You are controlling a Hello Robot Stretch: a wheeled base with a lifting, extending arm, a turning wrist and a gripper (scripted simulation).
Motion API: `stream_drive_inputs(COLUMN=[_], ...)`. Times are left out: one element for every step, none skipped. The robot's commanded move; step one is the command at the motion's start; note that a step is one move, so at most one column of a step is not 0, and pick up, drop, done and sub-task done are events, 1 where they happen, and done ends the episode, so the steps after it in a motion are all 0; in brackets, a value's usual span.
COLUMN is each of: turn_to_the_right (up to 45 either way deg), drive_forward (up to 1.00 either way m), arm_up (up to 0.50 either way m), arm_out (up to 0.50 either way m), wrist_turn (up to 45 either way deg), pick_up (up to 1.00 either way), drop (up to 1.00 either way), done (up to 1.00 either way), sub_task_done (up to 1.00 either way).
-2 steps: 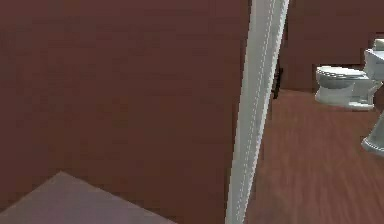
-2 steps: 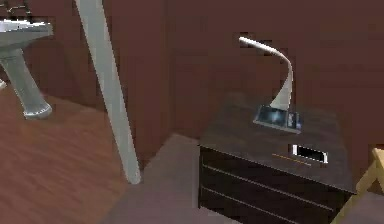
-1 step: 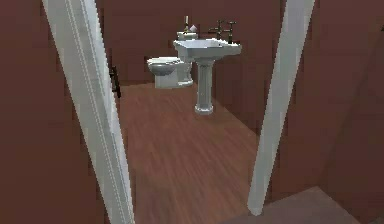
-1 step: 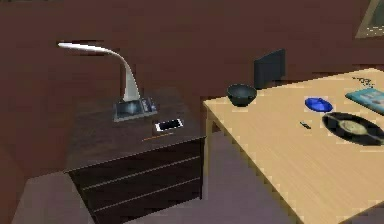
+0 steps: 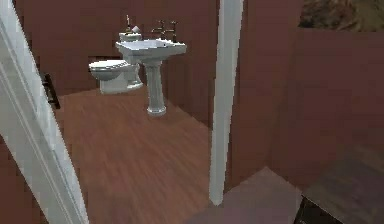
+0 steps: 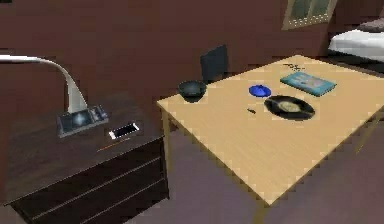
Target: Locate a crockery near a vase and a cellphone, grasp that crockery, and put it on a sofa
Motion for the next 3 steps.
stream_drive_inputs(turn_to_the_right=[45.0,36.0,0.0], drive_forward=[0.0,0.0,0.55], arm_up=[0.0,0.0,0.0], arm_out=[0.0,0.0,0.0], wrist_turn=[0.0,0.0,0.0], pick_up=[0.0,0.0,0.0], drop=[0.0,0.0,0.0], done=[0.0,0.0,0.0], sub_task_done=[0.0,0.0,0.0])
